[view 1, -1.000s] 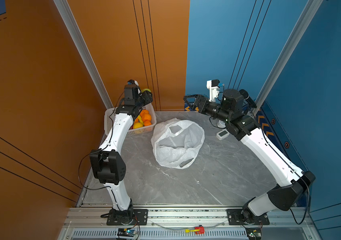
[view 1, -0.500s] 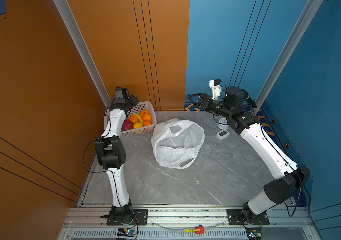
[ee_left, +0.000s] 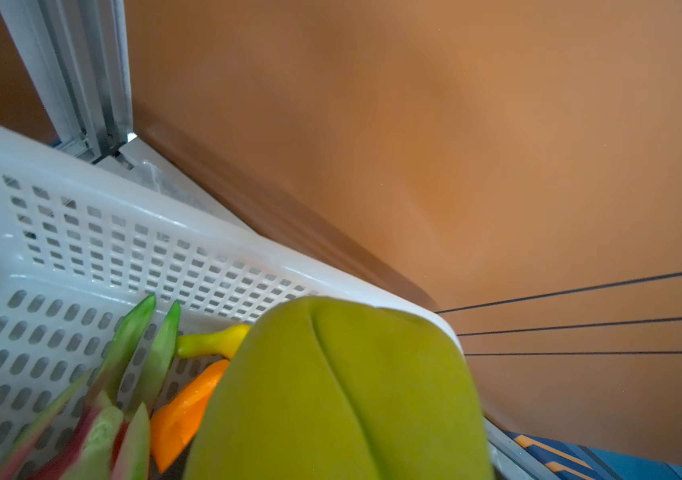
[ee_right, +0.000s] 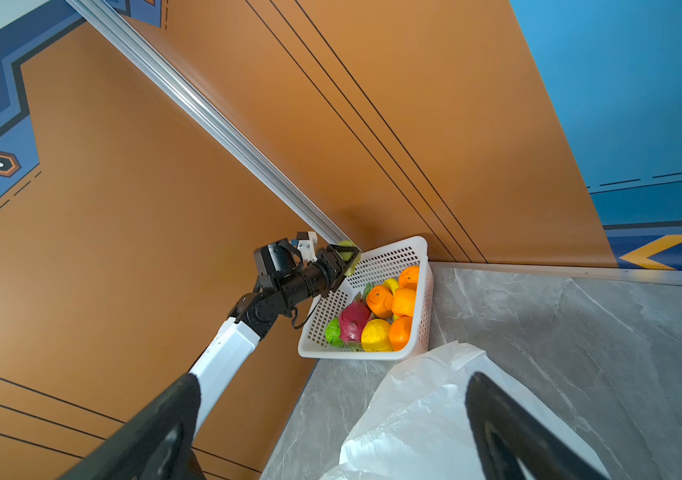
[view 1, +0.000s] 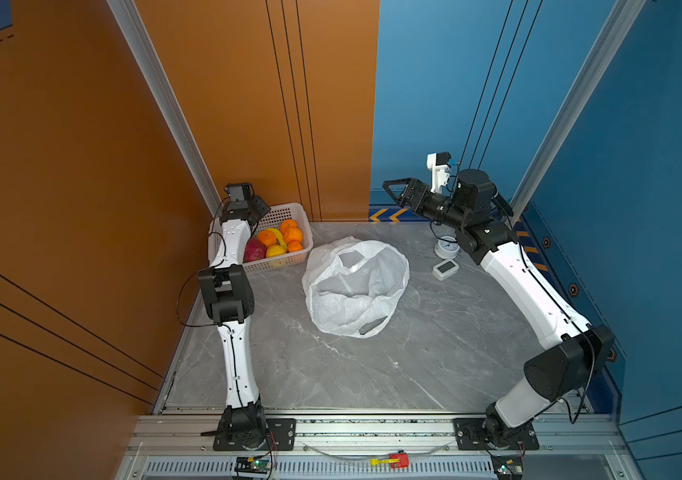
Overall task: Untie the knot of the plastic bag and take out the fruit
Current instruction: 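Drop the green fruit into the basket with the left gripper while the right draws back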
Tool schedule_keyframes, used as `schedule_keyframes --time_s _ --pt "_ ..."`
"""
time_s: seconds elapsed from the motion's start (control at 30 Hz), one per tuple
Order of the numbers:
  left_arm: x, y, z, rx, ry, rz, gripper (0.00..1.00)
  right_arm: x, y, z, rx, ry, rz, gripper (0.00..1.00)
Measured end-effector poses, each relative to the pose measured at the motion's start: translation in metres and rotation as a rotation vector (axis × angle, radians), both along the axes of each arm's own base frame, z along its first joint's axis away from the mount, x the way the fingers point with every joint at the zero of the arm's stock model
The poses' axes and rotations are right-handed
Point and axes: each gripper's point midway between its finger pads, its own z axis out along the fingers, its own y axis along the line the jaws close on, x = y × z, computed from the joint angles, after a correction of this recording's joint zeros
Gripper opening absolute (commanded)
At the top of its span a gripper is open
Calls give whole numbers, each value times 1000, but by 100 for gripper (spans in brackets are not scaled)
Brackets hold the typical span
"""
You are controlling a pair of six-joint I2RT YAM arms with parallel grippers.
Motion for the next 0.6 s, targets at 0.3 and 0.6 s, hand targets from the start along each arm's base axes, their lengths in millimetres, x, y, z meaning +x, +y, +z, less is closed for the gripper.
schedule_keyframes --time_s 0.3,0.6 --pt "-9 56 -40 -53 57 118 56 20 7 -12 13 37 1 100" --pt "-22 85 -77 -112 132 196 62 21 16 3 25 16 14 100"
